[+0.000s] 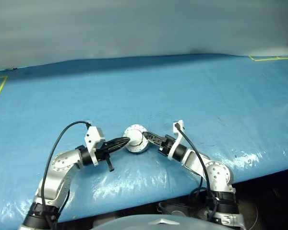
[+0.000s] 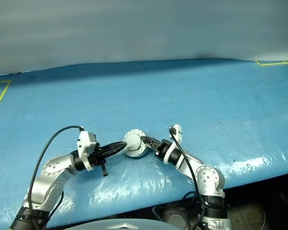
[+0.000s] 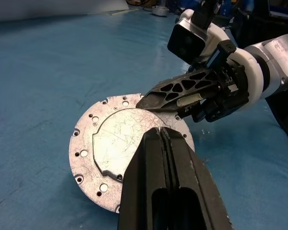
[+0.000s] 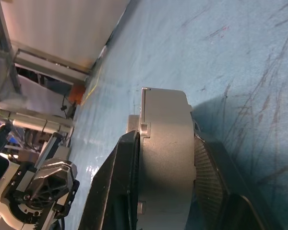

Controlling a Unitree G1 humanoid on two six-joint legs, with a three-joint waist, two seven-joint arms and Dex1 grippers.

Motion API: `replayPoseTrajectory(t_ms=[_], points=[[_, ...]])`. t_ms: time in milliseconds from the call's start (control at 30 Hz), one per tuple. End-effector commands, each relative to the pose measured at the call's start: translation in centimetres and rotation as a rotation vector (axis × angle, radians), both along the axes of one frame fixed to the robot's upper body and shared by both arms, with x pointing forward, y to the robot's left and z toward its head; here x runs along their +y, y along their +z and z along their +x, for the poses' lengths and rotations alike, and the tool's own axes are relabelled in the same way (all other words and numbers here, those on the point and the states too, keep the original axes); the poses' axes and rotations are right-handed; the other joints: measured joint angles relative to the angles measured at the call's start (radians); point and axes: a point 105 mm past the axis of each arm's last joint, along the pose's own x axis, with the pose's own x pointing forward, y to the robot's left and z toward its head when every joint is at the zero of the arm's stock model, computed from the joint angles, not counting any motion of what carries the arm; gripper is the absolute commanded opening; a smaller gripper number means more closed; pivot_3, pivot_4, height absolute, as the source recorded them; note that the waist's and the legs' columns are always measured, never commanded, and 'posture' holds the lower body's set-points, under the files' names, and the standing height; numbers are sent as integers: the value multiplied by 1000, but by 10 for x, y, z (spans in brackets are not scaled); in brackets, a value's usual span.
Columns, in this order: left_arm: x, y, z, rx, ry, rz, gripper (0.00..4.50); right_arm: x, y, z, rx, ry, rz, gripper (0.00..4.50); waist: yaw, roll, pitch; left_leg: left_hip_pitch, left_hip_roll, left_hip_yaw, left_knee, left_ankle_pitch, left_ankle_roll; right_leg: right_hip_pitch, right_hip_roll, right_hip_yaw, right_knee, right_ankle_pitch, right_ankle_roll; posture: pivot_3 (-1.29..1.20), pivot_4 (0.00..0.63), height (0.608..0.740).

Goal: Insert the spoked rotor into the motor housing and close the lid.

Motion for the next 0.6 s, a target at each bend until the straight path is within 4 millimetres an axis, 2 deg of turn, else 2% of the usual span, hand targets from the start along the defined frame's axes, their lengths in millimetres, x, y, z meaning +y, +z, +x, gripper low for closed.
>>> replayPoseTrajectory(t_ms=[33, 167, 333, 467, 533, 600], points=[[1, 21, 1, -12, 42, -116, 0, -9, -11, 10, 102, -104, 73, 1200, 0, 1, 1, 0, 1, 0, 0, 0, 0, 0, 0, 0, 0, 0, 0, 0, 150, 740], [7, 35, 5, 15, 117, -243, 0, -9, 5, 18, 81, -140, 242, 1200, 2, 1, 2, -1, 0, 1, 0, 1, -1, -1, 0, 1, 0, 1, 0, 0, 150, 740], [19, 41, 7, 49, 192, -321, 0, 6, 31, 17, -2, -80, 321, 1200, 3, 1, 2, -4, -1, 1, 0, 1, -1, -4, 0, 2, -1, 3, -2, 0, 150, 740], [46, 42, 19, 52, 374, -416, 0, 13, 53, 19, -70, -63, 364, 1200, 3, 1, 3, -7, -2, 3, -1, 0, -1, -8, 0, 4, -1, 5, 2, 0, 150, 740], [49, 34, 17, 80, 396, -398, 385, 16, 65, 24, -91, -74, 374, 1200, 2, 1, 3, -8, -2, 4, -2, 1, -1, -9, 0, 5, -1, 5, 3, 0, 150, 740], [52, 29, 15, 116, 416, -429, 940, 21, 85, 24, -150, -52, 401, 1200, 1, 2, 4, -8, -2, 5, -2, 1, -1, -10, 1, 6, 0, 5, 3, 0, 150, 740]])
